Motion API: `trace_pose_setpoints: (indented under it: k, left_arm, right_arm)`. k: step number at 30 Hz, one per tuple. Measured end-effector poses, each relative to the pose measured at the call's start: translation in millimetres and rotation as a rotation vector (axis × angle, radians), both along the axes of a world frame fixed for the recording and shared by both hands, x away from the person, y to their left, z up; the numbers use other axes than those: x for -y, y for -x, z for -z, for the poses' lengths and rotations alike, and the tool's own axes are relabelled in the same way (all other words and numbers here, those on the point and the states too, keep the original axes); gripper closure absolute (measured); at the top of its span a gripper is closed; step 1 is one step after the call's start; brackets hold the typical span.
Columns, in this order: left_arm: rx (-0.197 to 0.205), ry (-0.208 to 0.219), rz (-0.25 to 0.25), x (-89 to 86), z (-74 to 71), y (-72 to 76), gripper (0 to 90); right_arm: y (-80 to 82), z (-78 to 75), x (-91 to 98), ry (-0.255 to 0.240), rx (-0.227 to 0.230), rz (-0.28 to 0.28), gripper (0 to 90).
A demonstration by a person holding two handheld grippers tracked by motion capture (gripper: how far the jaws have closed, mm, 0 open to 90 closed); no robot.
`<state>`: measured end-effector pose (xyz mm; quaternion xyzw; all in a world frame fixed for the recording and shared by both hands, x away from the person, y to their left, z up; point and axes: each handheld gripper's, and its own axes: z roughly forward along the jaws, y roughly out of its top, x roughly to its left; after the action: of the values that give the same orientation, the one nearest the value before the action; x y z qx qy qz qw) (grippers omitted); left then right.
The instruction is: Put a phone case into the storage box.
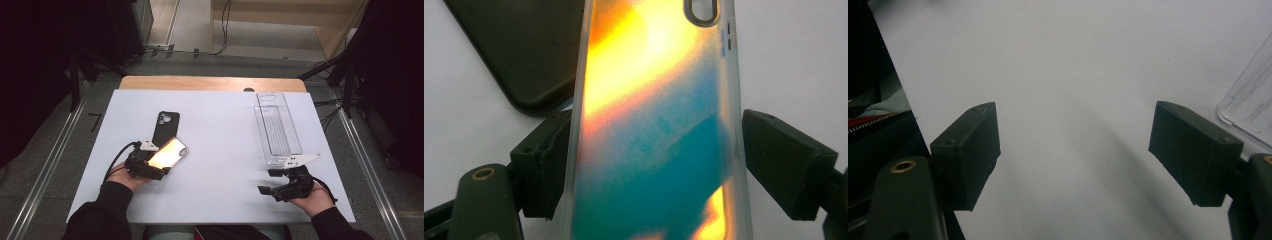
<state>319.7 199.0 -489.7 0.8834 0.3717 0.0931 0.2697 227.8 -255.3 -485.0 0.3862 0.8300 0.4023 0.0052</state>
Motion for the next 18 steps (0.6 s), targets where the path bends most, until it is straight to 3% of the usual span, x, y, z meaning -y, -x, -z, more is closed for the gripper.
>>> trace_pose_setpoints:
  k: [11,18]
  left_arm:
    - [-0.053,0.031,0.005,-3.0,-4.4,-0.6,18.3]
    - [-0.051,0.07,0.006,-7.0,-14.4,2.3,18.3]
  right_arm:
    - [0.3,-0.6,0.2,-0.005,-0.004,0.003,18.6]
    - [0.4,-0.9,0.8,-0.009,-0.001,0.005,18.7]
